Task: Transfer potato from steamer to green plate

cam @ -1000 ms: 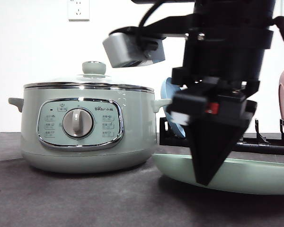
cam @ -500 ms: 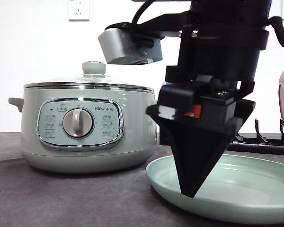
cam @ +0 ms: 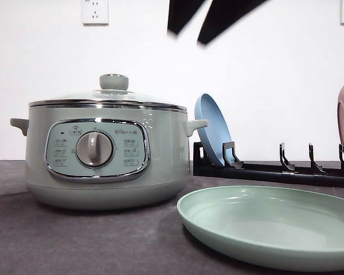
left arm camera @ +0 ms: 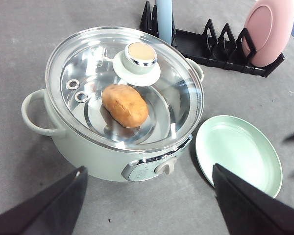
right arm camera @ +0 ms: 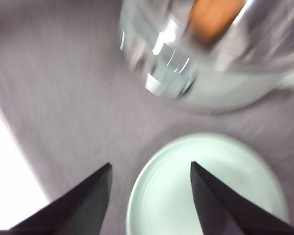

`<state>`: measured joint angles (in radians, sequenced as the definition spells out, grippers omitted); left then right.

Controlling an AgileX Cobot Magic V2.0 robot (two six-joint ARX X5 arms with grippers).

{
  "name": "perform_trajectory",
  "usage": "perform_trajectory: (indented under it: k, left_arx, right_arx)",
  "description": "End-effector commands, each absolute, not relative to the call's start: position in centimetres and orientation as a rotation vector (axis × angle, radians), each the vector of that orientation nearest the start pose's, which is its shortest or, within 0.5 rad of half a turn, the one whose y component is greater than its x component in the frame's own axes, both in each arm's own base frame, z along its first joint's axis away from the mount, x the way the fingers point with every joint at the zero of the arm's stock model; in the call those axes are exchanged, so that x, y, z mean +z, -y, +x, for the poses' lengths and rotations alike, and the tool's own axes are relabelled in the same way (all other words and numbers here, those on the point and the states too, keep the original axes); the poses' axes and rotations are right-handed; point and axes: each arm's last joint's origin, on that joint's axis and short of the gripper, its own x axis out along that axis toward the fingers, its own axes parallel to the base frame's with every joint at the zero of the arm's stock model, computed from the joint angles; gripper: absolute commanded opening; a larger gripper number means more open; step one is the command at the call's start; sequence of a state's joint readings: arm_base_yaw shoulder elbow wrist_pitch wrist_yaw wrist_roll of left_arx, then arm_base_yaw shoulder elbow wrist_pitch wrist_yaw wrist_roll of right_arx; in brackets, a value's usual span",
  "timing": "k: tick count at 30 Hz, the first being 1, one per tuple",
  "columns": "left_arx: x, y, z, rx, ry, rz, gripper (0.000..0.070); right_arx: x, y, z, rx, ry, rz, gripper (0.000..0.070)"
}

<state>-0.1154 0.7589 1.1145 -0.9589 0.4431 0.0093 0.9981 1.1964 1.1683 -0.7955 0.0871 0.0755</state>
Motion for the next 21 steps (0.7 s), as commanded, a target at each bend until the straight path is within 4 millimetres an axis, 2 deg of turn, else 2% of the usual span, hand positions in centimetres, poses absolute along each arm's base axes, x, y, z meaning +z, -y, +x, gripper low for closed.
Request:
perform_trajectory:
  k: [1, 6, 11, 15, 21]
  left_arx:
    - [38.1, 2.6, 11.2, -0.551, -0.571, -0.081, 0.0519]
    - [38.1, 2.6, 11.2, -0.551, -0.571, -0.081, 0.0519]
    - [38.1, 2.6, 11.2, -0.551, -0.571, -0.082, 0.0518]
    - [38.1, 2.6, 11.2, -0.551, -0.571, -0.082, 0.0515]
    - [38.1, 2.6, 11.2, -0.551, -0.571, -0.082, 0.0515]
  right_arx:
    - [34.1, -19.1, 13.4, 0.856, -0.739, -0.34, 0.0318]
    - [35.8, -15.5, 14.5, 0.936, -0.723, -0.176, 0.0318]
    - [36.7, -13.0, 15.1, 1.016, -0.706, -0.057, 0.0318]
    - [36.7, -12.0, 15.6, 0.995, -0.717, -0.038, 0.0318]
    - [36.4, -11.7, 15.6, 0.991, -0.732, -0.057, 0.0318]
